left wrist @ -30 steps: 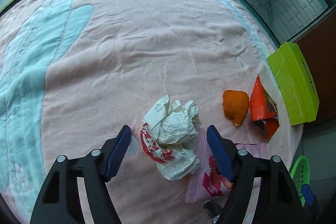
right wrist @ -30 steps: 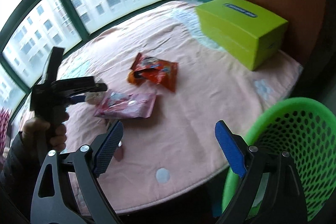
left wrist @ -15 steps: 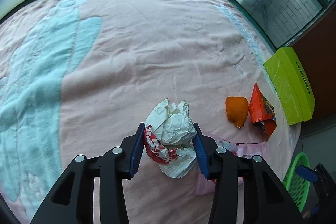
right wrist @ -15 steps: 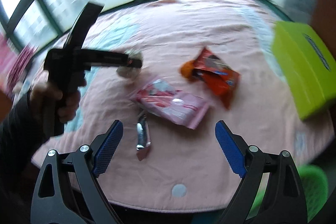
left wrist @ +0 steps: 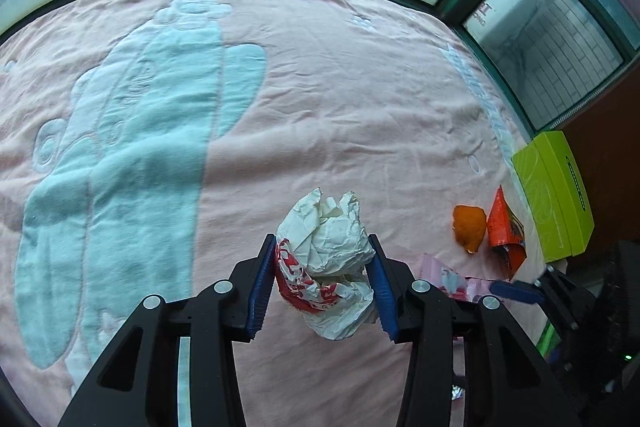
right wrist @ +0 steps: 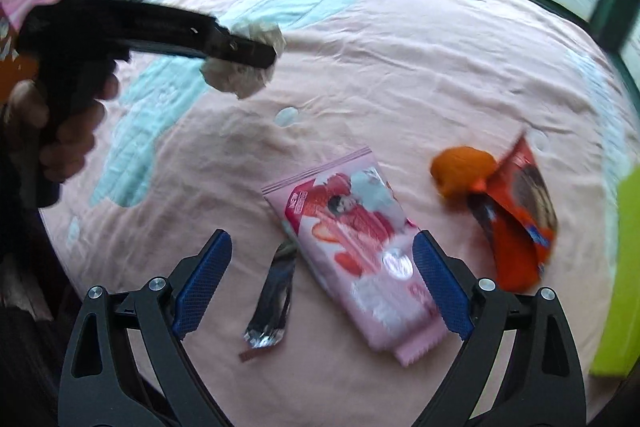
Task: Collect trash
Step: 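Grasp the pink snack wrapper with the right tool while the left tool holds the paper, then carry the paper and pink wrapper over the green basket and release the wrapper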
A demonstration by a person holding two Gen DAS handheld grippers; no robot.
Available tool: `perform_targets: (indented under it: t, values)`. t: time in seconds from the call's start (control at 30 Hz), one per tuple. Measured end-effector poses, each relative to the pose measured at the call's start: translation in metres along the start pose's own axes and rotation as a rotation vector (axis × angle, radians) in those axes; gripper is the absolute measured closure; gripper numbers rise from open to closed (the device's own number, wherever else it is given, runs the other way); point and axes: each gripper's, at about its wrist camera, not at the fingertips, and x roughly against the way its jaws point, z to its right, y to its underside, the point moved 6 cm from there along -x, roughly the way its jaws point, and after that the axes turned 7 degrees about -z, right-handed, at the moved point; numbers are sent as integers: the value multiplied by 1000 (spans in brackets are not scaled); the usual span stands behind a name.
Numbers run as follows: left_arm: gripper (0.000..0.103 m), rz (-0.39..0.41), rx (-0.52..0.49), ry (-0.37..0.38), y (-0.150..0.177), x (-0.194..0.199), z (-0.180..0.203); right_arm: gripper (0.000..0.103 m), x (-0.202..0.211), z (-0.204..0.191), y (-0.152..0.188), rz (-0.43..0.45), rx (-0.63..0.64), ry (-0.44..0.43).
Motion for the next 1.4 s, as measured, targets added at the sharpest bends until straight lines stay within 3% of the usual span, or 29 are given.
perform_targets:
  t: [0.17,0.4,0.63,1.1,1.4]
  values:
    - [60,-1,12,0,1,1,-5,12,-17,2,-11,-17,21,-35]
    - [60,-12,19,4,4,-3,-8,12,-34,8,-14,-41,42,-17]
    - [60,-15,18,6,9,-3,-5,38,-22,11,-3,-24,0,-8]
    - [60,44,-43,58,27,37,31,46,54,-5,19,152,-226,13]
    - [60,61,-128,117,51,59,74,47,115,5,69,267,-462,80]
